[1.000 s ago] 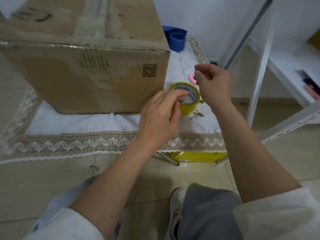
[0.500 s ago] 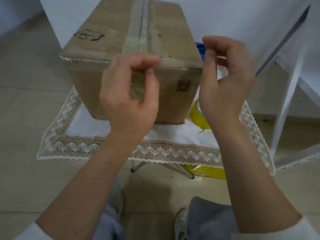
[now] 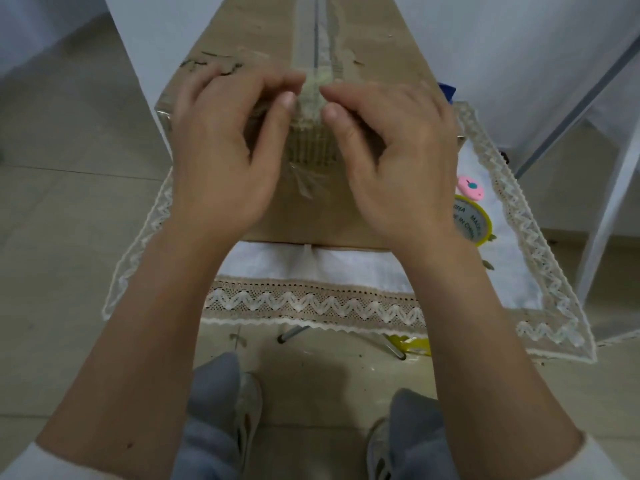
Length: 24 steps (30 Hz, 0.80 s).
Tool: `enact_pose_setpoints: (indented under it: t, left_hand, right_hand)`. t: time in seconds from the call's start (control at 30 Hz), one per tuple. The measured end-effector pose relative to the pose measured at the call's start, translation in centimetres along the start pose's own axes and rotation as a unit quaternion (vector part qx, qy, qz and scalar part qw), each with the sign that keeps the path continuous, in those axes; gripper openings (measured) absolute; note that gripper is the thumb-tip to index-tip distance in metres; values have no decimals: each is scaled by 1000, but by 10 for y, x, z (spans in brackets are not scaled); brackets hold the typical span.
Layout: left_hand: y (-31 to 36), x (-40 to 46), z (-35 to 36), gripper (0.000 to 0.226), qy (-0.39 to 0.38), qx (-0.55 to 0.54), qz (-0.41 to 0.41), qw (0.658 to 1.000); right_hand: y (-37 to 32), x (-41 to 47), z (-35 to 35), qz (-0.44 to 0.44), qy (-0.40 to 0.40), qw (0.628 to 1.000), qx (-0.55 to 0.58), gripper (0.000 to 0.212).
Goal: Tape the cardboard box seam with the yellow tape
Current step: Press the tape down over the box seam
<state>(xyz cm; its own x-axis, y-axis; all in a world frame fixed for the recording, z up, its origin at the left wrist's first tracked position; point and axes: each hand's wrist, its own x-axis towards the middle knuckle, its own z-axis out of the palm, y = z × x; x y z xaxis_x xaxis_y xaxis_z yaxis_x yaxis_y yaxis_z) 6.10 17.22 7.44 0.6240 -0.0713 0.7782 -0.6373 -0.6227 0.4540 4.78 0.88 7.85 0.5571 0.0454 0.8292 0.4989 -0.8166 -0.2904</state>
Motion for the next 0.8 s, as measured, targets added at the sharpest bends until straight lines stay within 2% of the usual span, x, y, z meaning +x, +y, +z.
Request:
enact_pose_setpoints:
  t: [0.33, 0.8]
  left_hand:
    - [-16, -9, 1, 26, -22, 4, 40, 999]
    - [-21, -13, -2, 29, -32, 20, 72, 997]
  right_hand:
    - [13, -8, 17, -45, 48, 998, -18, 23]
    - [24, -22, 14, -91, 22, 994, -63, 34]
